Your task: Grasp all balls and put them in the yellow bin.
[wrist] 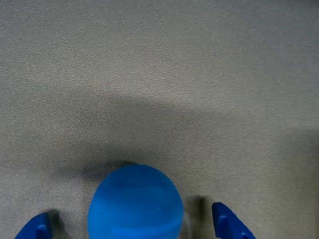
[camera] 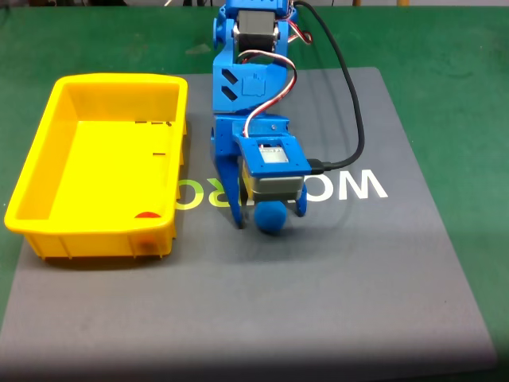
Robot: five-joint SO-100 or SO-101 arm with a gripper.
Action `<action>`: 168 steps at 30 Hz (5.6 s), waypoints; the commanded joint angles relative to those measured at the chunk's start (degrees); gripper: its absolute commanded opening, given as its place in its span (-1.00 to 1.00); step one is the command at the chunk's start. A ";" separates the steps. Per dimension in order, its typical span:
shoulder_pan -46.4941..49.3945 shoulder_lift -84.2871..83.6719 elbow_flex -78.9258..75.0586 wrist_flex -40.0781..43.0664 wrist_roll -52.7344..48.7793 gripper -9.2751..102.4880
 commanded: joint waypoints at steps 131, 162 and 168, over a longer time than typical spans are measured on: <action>-1.58 107.40 78.31 9.05 -2.90 -0.66; 1.58 140.45 115.05 36.47 -2.46 -0.83; -0.35 140.54 115.05 41.04 0.97 -0.83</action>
